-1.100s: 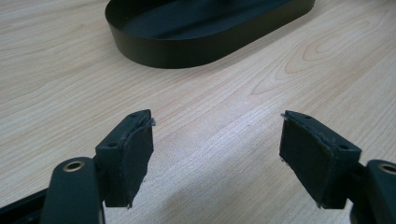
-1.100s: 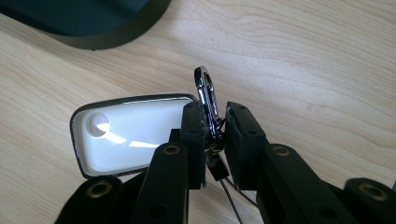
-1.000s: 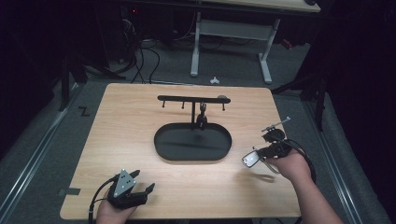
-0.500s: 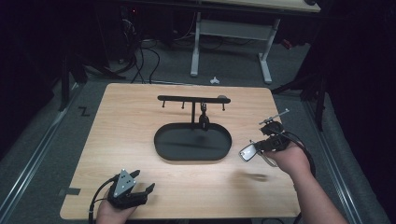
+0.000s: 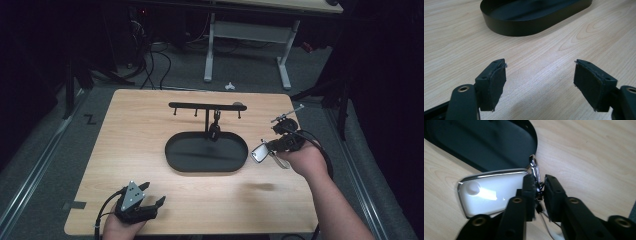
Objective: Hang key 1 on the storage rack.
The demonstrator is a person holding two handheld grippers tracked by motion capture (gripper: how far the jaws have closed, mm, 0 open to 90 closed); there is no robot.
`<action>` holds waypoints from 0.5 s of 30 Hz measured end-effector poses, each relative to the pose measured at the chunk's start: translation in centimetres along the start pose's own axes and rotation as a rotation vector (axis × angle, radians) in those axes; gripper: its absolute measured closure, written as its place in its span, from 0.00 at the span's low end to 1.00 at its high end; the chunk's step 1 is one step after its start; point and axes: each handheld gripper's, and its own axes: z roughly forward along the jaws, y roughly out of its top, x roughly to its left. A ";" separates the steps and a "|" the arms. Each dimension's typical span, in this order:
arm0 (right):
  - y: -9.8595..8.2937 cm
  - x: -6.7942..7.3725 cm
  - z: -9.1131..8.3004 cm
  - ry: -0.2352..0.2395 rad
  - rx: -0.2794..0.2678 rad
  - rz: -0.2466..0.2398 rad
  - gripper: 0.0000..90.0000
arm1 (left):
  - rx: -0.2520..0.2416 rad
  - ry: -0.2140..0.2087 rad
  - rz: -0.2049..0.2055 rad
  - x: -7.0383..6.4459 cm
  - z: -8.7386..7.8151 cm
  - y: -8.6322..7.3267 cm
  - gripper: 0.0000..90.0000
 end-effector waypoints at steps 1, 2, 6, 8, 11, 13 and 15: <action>0.4 0.2 -0.2 0.004 -0.012 -0.012 0.89 | 0.000 0.000 0.000 0.0 0.0 0.0 0.29; 0.7 0.3 -0.3 0.005 -0.018 -0.014 0.89 | 0.001 -0.001 0.001 0.0 0.0 0.0 0.29; 1.6 1.2 -0.2 -0.009 -0.006 -0.037 0.96 | 0.001 -0.002 0.002 0.0 0.0 0.0 0.29; 1.7 1.5 0.2 -0.044 -0.005 -0.056 0.96 | -0.002 -0.001 0.001 0.0 0.0 0.0 0.29; 2.0 1.5 0.6 -0.035 -0.001 -0.050 0.96 | 0.000 -0.001 0.000 0.1 0.0 0.0 0.29; 2.4 1.6 0.5 -0.028 0.002 -0.058 0.96 | -0.001 -0.001 0.000 0.1 0.0 0.0 0.29; 2.8 1.8 0.2 -0.027 -0.006 -0.064 0.96 | 0.001 -0.003 0.001 0.1 0.0 0.0 0.29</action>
